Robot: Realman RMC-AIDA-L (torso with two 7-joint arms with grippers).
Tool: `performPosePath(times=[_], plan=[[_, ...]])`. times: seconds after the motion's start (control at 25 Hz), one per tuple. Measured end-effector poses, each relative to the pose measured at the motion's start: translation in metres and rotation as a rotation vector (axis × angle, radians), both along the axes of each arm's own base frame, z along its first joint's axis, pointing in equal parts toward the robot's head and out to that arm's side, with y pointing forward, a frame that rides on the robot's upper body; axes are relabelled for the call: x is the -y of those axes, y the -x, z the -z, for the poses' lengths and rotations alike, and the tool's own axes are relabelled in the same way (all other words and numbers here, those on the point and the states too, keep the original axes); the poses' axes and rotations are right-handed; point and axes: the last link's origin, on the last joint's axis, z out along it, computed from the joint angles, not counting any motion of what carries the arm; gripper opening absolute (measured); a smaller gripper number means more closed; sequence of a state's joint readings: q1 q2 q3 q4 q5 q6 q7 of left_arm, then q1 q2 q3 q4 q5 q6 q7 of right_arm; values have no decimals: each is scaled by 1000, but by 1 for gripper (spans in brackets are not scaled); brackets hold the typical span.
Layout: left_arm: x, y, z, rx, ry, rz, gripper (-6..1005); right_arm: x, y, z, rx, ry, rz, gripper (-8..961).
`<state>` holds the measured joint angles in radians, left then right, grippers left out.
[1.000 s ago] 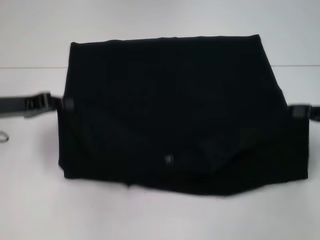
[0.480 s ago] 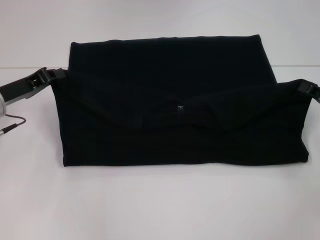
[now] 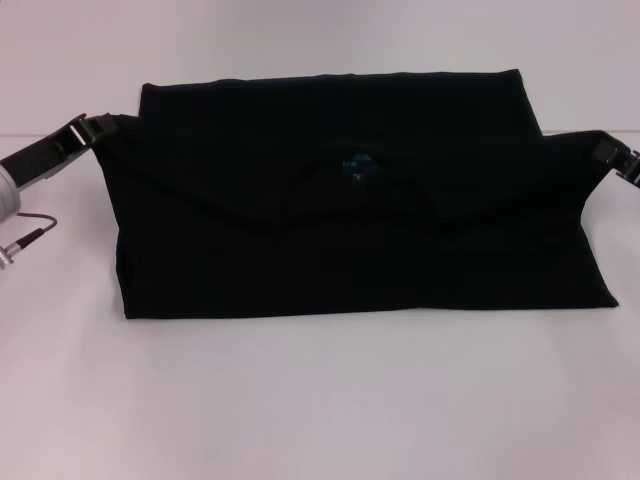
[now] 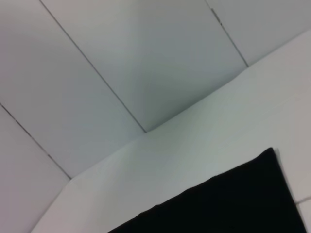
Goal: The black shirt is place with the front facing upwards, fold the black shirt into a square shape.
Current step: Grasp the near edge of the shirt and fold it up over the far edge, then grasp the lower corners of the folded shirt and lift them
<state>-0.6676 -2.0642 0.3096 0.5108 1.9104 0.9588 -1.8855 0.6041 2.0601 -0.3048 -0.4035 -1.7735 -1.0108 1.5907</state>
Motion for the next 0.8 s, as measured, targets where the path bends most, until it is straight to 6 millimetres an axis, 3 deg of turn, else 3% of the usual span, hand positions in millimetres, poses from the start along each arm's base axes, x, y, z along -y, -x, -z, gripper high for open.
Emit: performPosePath(times=[0.52,0.8], plan=[[2,1,31,-80,3,-59,166,-14,1,19,146,18,54,92],[2,0,47,-122,17,-75,170,-11,-2,23,175,35,56,96]])
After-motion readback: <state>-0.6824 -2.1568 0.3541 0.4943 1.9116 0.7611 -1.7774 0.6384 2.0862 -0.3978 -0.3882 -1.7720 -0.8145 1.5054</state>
